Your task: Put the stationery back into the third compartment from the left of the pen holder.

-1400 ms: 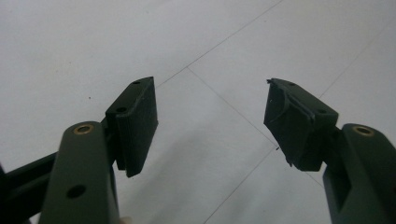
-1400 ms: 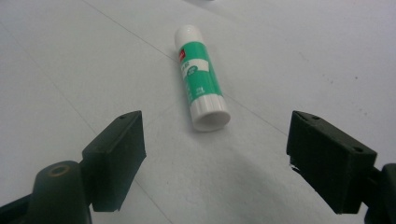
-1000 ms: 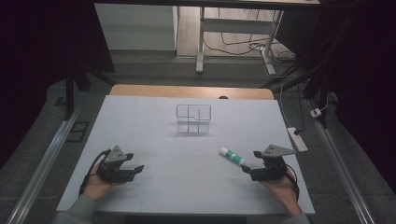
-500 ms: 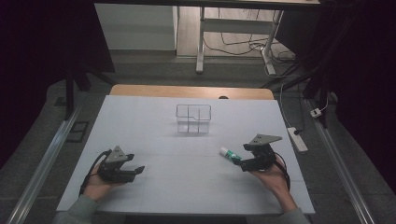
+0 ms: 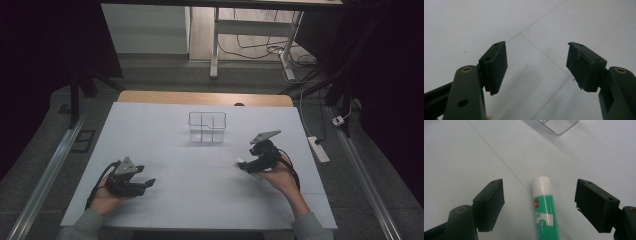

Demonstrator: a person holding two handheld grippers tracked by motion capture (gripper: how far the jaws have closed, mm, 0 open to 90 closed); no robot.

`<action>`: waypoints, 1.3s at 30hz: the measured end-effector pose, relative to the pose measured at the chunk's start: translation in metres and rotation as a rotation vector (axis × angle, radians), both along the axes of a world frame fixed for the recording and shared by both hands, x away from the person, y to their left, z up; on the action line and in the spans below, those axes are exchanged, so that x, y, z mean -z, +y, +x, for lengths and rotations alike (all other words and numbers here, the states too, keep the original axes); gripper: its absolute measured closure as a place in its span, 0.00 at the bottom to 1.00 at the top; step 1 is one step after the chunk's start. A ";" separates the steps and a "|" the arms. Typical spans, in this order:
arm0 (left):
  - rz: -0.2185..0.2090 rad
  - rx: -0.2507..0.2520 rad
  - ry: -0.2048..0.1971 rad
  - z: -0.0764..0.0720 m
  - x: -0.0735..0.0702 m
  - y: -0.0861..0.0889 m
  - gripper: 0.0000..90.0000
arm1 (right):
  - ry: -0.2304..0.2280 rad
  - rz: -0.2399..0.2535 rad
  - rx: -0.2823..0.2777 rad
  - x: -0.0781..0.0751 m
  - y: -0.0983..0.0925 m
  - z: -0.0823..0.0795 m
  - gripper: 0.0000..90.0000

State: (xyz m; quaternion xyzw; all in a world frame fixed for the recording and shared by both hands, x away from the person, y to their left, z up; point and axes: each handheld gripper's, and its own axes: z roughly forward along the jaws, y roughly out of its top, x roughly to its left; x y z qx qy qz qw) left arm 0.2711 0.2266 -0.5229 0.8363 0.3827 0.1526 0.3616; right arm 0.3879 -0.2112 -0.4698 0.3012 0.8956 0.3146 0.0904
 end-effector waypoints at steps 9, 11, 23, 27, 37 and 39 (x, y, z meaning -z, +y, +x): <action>0.000 0.001 0.002 0.000 0.000 0.000 0.36 | 0.063 -0.081 -0.018 -0.001 0.020 0.018 0.27; 0.002 0.002 0.005 0.001 0.001 -0.001 0.36 | 0.077 -0.097 -0.011 0.001 0.023 0.020 0.28; 0.011 0.008 0.008 0.001 0.002 -0.003 0.36 | 0.137 -0.231 -0.024 0.019 0.033 0.029 0.43; 0.012 0.007 0.009 0.002 0.002 -0.003 0.36 | 0.152 -0.271 -0.028 0.022 0.036 0.031 0.48; 0.012 0.008 0.008 0.002 0.002 -0.002 0.36 | 0.160 -0.312 -0.033 0.026 0.039 0.032 0.71; 0.011 0.009 0.008 0.002 0.002 -0.002 0.36 | 0.158 -0.310 -0.032 0.026 0.039 0.032 0.71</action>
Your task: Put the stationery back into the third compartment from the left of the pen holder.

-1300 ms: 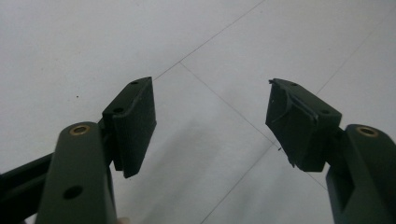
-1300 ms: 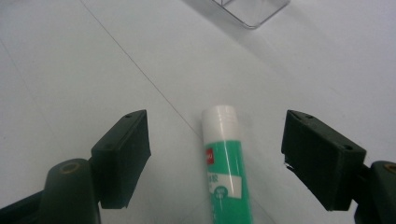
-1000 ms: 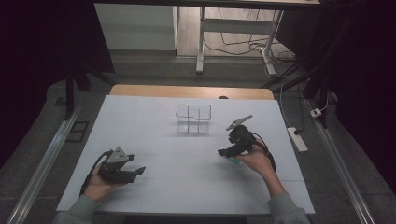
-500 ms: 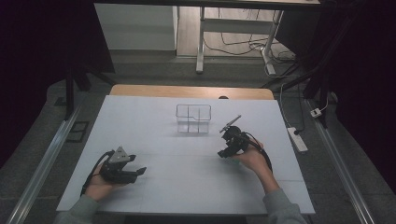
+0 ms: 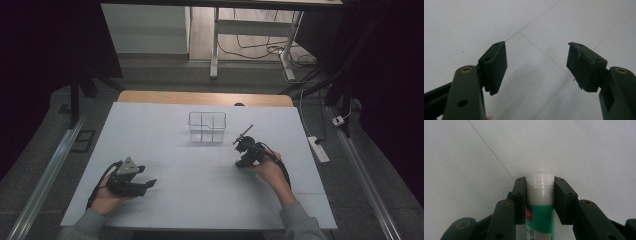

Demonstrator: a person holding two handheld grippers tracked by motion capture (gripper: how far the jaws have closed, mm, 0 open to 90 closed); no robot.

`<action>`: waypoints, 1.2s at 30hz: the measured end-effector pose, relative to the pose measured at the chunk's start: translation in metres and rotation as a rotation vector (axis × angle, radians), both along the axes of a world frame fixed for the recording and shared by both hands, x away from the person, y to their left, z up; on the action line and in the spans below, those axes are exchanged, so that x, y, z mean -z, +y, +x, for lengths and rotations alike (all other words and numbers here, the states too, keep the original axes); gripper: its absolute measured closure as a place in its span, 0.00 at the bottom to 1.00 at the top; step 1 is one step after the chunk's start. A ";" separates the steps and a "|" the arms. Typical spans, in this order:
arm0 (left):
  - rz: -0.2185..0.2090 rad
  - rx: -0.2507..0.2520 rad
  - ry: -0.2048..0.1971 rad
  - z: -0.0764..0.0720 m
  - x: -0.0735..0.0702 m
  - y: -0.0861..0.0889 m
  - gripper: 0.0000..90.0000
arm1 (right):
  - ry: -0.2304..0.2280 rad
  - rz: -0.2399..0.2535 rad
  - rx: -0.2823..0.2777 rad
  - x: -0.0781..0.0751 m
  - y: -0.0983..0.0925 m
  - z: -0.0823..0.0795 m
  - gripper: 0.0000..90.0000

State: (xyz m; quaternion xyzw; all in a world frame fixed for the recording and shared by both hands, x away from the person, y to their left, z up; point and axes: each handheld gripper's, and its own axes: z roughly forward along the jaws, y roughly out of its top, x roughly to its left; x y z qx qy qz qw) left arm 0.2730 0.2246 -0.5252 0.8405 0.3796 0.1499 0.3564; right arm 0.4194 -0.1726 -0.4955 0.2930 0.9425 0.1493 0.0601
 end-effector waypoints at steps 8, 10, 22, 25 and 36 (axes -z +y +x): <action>0.003 0.000 0.001 0.001 0.001 0.001 0.36 | -0.068 0.104 0.010 -0.019 -0.007 -0.004 0.71; 0.003 0.001 -0.001 0.001 0.000 0.001 0.36 | -0.086 0.143 0.012 -0.025 -0.008 -0.006 0.71; 0.004 0.002 -0.002 0.000 0.000 0.001 0.36 | -0.157 0.272 0.024 -0.048 -0.013 -0.015 0.71; 0.004 0.002 -0.003 0.000 0.000 0.001 0.36 | -0.163 0.287 0.033 -0.048 -0.016 -0.014 0.71; 0.005 0.002 -0.004 0.000 0.000 0.001 0.36 | -0.224 0.390 0.081 -0.057 -0.026 -0.016 0.71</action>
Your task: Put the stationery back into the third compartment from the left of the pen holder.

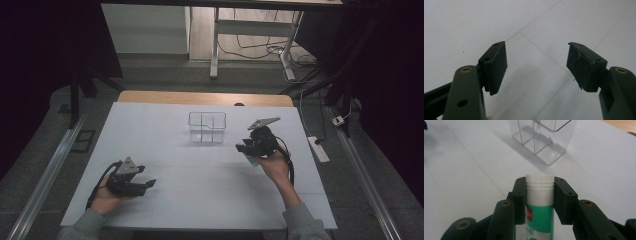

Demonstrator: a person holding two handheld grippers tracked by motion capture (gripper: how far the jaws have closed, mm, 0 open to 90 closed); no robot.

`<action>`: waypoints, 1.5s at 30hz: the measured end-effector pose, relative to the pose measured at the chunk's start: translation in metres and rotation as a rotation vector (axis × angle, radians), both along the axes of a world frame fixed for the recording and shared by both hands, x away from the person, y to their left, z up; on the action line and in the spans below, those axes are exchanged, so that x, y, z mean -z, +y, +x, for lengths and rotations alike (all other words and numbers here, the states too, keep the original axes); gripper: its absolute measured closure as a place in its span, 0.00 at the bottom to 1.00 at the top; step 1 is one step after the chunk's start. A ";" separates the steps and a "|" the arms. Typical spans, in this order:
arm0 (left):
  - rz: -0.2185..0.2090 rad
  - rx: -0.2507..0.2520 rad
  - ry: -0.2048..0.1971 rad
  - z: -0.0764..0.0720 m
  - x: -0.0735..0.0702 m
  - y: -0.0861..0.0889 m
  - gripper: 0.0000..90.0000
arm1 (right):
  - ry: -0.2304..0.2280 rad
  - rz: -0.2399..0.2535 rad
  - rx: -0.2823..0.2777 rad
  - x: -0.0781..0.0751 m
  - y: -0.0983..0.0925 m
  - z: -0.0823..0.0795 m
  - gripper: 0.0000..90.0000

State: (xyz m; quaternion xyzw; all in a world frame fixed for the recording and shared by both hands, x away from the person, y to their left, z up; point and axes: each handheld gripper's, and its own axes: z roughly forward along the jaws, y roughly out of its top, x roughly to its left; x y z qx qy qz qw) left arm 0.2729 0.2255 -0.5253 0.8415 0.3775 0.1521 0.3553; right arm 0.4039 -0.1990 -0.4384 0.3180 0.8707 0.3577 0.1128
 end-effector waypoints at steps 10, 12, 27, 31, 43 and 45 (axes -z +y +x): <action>0.003 0.001 0.000 0.000 0.000 0.000 0.36 | -0.059 0.158 0.041 -0.013 -0.013 -0.003 0.71; 0.004 0.001 0.000 0.000 0.000 0.000 0.36 | -0.069 0.176 0.044 -0.014 -0.015 -0.004 0.71; 0.003 -0.006 0.001 -0.001 0.000 0.000 0.35 | -0.166 0.286 0.038 -0.026 -0.014 -0.007 0.71; 0.004 -0.004 0.002 -0.001 0.000 0.000 0.35 | -0.200 0.296 0.035 -0.030 -0.012 -0.008 0.71; -0.003 -0.005 0.008 0.000 0.000 0.000 0.34 | -0.214 0.313 0.034 -0.032 -0.004 -0.003 0.71; -0.004 -0.006 0.010 0.000 0.000 0.000 0.33 | -0.219 0.318 0.033 -0.033 -0.003 -0.002 0.71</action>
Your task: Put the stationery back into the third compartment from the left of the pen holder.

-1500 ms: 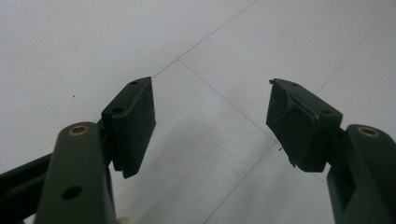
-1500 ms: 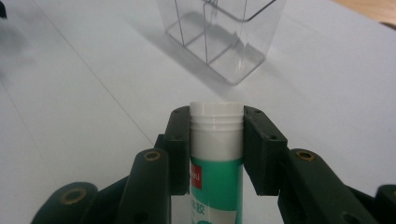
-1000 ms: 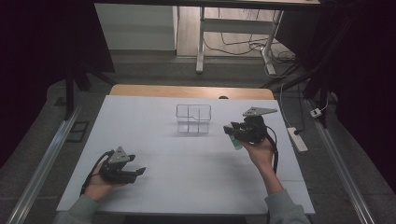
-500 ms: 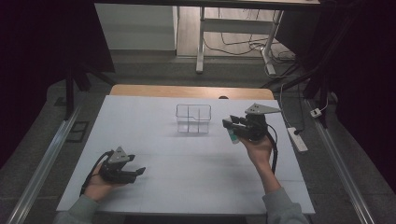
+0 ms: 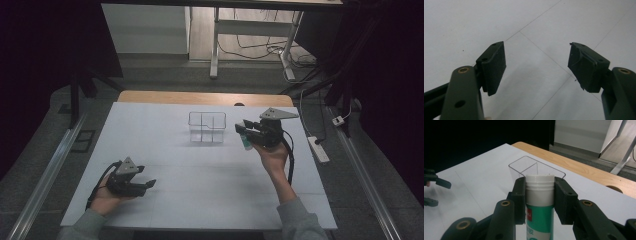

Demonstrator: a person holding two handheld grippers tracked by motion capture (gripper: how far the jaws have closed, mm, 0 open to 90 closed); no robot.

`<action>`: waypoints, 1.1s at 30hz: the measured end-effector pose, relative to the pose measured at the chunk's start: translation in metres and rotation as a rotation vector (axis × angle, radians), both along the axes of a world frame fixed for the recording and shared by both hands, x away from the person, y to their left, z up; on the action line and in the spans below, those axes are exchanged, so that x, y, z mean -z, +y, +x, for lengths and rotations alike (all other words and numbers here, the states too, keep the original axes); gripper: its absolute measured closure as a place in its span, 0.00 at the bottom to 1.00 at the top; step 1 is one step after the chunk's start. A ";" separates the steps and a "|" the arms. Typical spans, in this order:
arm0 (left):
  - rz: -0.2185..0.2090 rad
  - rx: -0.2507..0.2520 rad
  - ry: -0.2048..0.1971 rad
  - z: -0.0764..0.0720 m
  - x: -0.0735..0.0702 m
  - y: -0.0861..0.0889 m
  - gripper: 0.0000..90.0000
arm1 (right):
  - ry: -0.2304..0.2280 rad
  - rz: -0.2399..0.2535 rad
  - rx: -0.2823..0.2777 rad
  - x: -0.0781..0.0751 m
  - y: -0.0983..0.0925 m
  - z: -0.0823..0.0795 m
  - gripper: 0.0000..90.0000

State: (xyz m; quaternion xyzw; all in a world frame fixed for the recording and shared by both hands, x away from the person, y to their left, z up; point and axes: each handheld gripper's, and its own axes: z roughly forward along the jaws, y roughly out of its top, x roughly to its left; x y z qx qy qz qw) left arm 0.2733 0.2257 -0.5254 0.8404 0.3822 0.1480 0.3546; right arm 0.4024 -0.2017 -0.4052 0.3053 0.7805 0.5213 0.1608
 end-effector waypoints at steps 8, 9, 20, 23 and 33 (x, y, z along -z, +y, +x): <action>-0.004 -0.002 0.005 0.000 0.000 0.001 0.33 | -0.008 0.036 0.007 -0.004 0.010 0.015 0.71; -0.004 -0.003 0.006 0.001 0.000 0.001 0.33 | -0.010 0.038 0.007 -0.004 0.012 0.016 0.71; -0.008 0.000 0.007 0.001 0.000 0.001 0.33 | -0.015 0.051 0.014 -0.011 0.024 0.027 0.71; -0.008 0.001 0.008 0.001 0.000 0.002 0.33 | -0.015 0.057 0.018 -0.012 0.025 0.029 0.71; -0.004 0.006 0.011 0.001 0.001 0.001 0.33 | -0.027 0.068 0.039 -0.014 0.031 0.036 0.71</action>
